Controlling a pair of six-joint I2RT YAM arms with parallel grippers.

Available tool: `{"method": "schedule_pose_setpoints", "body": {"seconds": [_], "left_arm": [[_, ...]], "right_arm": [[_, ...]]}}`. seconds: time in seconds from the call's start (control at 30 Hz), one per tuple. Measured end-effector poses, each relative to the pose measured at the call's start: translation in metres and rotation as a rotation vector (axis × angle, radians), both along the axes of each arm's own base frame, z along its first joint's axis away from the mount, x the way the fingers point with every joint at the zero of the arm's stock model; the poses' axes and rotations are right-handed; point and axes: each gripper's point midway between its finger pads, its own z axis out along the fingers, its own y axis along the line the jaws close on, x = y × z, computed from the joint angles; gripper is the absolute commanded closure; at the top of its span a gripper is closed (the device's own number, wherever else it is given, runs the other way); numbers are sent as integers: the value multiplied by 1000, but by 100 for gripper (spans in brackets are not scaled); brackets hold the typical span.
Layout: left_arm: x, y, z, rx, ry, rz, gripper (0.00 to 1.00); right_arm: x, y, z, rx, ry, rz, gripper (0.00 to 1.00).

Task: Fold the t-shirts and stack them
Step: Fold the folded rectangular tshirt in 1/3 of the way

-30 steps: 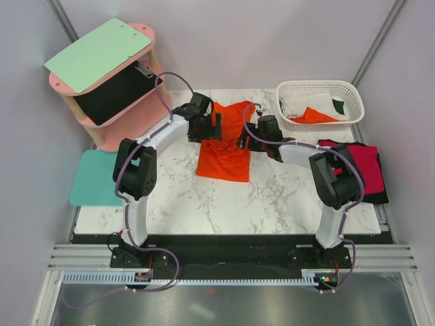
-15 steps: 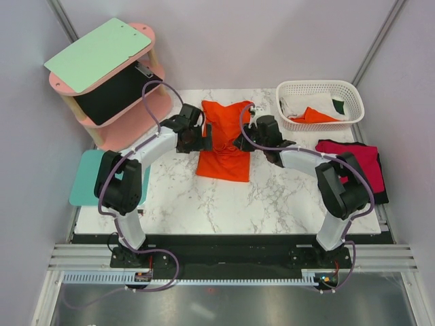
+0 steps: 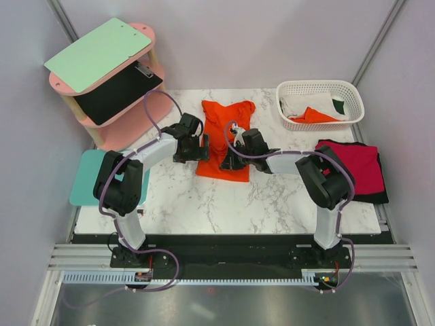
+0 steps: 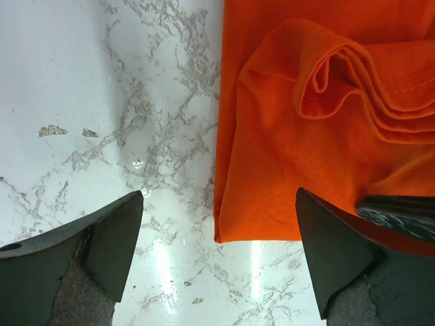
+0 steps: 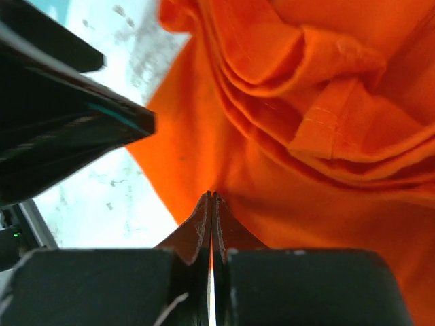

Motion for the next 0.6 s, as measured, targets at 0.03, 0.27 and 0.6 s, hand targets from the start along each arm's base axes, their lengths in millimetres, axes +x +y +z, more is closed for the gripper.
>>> {"method": "schedule_pose_setpoints", "body": {"seconds": [0.03, 0.27, 0.6], "left_arm": [[0, 0, 0, -1, -2, 0, 0], [1, 0, 0, -1, -3, 0, 0], [-3, 1, -4, 3, 8, -1, 0]], "right_arm": [[-1, 1, -9, -8, 15, 3, 100], [19, 10, -27, -33, 22, -23, 100], [99, 34, 13, -28, -154, -124, 100]]}}
